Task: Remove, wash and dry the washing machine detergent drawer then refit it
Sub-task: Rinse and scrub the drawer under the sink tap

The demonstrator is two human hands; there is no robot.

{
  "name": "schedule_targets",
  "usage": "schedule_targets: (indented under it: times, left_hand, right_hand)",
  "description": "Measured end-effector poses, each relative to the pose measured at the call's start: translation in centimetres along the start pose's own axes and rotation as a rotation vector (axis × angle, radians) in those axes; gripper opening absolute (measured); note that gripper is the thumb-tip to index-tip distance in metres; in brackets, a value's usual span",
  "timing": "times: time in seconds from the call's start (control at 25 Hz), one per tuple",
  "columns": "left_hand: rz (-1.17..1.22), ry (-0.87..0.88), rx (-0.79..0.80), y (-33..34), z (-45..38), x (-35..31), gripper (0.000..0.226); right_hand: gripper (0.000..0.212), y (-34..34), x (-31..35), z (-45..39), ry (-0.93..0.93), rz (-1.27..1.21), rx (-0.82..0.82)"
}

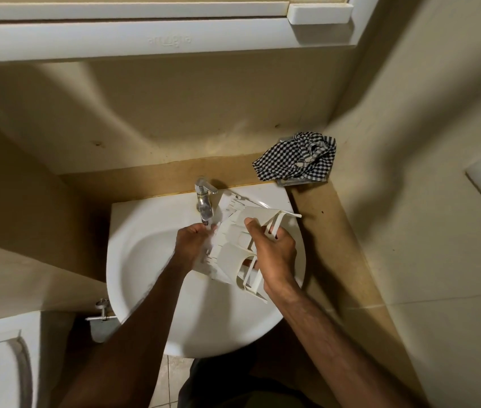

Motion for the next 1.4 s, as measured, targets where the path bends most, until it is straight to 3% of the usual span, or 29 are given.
schedule_targets:
  times: [0.08, 0.2, 0.28, 0.44, 0.64, 0.96, 1.16, 1.4]
  left_hand:
    - [0.003, 0.043, -0.046, -0.4, 0.2, -0.7, 0.028]
    - [0.015, -0.020, 0.046, -0.1, 0.3, -0.1, 0.016]
    - [0.159, -0.090, 0.094, -0.7, 0.3, 1.4, 0.010]
    - [0.386, -0.138, -0.028, -2.2, 2.3, 3.6, 0.019]
    - [0.607, -0.172, 0.033, -1.4, 2.4, 5.0, 0.025]
    - [0.421, -0.203, -0.035, -0.5, 0.8, 4.3, 0.031]
    - [0.762, -0.243, 0.098, 1.4, 2.5, 3.7, 0.027]
    - [0.705, -0.248, 0.093, 1.5, 4.1, 5.1, 0.040]
  right_hand:
    - [0.029, 0.2, -0.1, 0.0, 0.016, -0.019, -0.028]
    - [0.029, 0.7, -0.5, 0.2, 0.036, -0.077, -0.050]
    - [0.025, 0.8, -0.6, 0.4, 0.040, -0.124, -0.064]
    - [0.024, 1.1, -0.6, 0.6, 0.047, -0.177, -0.089]
    - [0.034, 0.6, -0.3, 0.3, 0.069, -0.190, -0.091]
    - [0.030, -0.7, 0.4, -0.2, 0.248, -0.236, 0.064]
    - [0.026, -1.0, 0.5, 0.0, 0.256, -0.317, 0.061]
    - [0.023, 0.0, 0.9, 0.7, 0.278, -0.425, 0.086]
Point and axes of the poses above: each hand's wrist, its own z-axis away from the middle knuckle, its own y-axis out of the palm, x = y × z, the point moved 10 cm from there along -z, towards the middle knuckle, and after that the axes turned 9 degrees about z, right-handed, at the moved point
